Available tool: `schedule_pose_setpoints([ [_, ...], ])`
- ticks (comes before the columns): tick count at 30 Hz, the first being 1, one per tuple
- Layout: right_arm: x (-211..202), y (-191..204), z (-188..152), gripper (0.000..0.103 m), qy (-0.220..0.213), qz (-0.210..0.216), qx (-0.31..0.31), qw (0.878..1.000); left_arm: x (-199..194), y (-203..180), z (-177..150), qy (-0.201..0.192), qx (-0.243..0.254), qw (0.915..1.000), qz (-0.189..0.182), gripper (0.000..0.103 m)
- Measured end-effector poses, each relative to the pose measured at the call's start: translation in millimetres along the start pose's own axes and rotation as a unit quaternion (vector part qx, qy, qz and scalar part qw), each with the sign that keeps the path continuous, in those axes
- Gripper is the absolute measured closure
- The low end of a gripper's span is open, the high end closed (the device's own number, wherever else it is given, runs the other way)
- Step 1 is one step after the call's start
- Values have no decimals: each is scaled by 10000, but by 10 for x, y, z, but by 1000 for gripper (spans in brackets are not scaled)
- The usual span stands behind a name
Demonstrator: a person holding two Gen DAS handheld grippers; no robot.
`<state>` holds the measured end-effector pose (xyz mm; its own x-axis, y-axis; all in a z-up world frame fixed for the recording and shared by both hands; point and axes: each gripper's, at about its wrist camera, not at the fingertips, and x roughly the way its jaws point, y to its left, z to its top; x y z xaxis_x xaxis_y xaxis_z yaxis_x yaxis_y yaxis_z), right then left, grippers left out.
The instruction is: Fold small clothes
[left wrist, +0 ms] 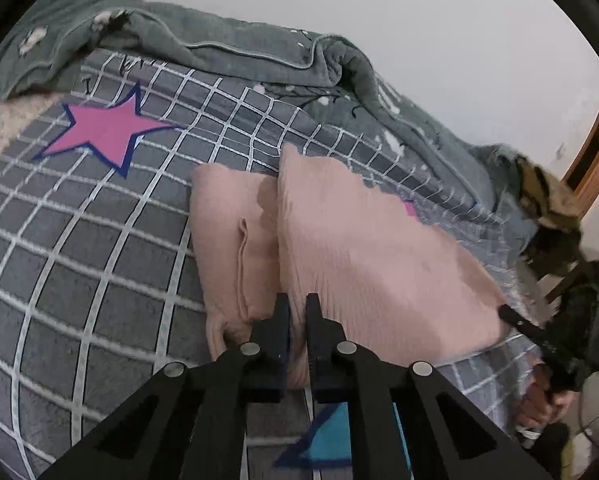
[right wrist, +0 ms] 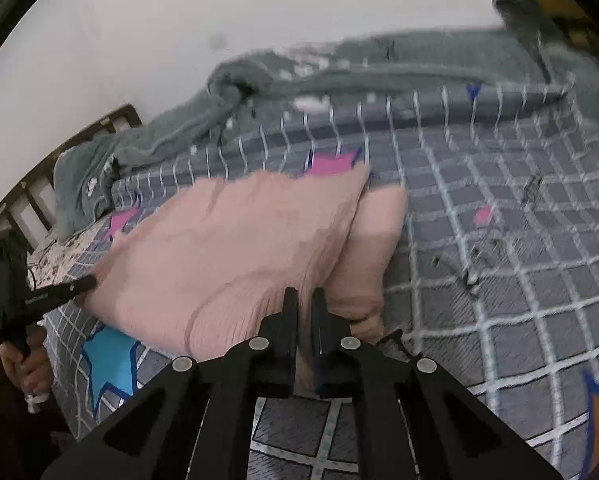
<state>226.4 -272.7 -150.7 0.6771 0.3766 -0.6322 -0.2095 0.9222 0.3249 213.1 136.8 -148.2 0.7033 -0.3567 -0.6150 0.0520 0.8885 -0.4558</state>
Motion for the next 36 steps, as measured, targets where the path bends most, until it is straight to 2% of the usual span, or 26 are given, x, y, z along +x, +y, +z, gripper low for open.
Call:
schedule_pose_setpoints([
  [4, -137, -110, -32, 98, -80, 490, 281, 9984, -159, 79, -151, 30, -134, 9990, -422, 95],
  [7, -216, -128, -111, 98, 58, 674, 266, 9974, -208, 99, -284, 151, -120, 9987, -477, 95],
  [11, -250, -77, -205, 97, 201, 529, -54, 9984, -249, 56, -323, 74, 134, 9993, -355, 95],
  [13, -229, -70, -217, 93, 232, 445, -166, 9986, -259, 32, -280, -25, 143, 9994, -324, 95],
  [15, -245, -81, -208, 92, 159, 436, -169, 9988, -245, -8, -233, -65, 178, 9993, -336, 88],
  [17, -249, -65, -160, 91, 56, 526, -141, 9985, -189, -63, -171, -75, 228, 9992, -318, 67],
  [19, -210, -43, -121, 83, 6, 487, -144, 9987, -119, -106, -120, -100, 256, 9993, -244, 57],
  [22, -92, -20, -88, 81, 64, 377, -116, 9992, 0, -162, -71, -37, 265, 9995, -141, 55],
  [24, -31, -19, -72, 81, 76, 335, -68, 9994, 75, -187, -68, 50, 219, 9996, -159, 58],
  [25, 7, -17, -63, 81, 67, 325, -15, 9994, 87, -192, -73, 78, 203, 9996, -200, 66],
  [26, 22, -17, -62, 86, 62, 320, 16, 9995, 86, -202, -87, 113, 212, 9994, -241, 85],
  [27, 35, -13, -58, 94, 31, 321, 41, 9995, 68, -206, -99, 101, 235, 9994, -231, 93],
  [28, 32, -4, -55, 95, -26, 322, 41, 9995, 24, -201, -121, 65, 260, 9993, -245, 97],
  [31, -43, 5, -46, 96, -195, 508, 43, 9985, -97, -140, -206, 160, 236, 9974, -655, 95],
  [33, -65, -5, -42, 96, -201, 591, 90, 9980, -149, -117, -247, 172, 297, 9970, -695, 95],
  [36, -28, 2, -54, 96, -116, 468, 34, 9988, -161, -96, -287, 262, 385, 9967, -662, 95],
])
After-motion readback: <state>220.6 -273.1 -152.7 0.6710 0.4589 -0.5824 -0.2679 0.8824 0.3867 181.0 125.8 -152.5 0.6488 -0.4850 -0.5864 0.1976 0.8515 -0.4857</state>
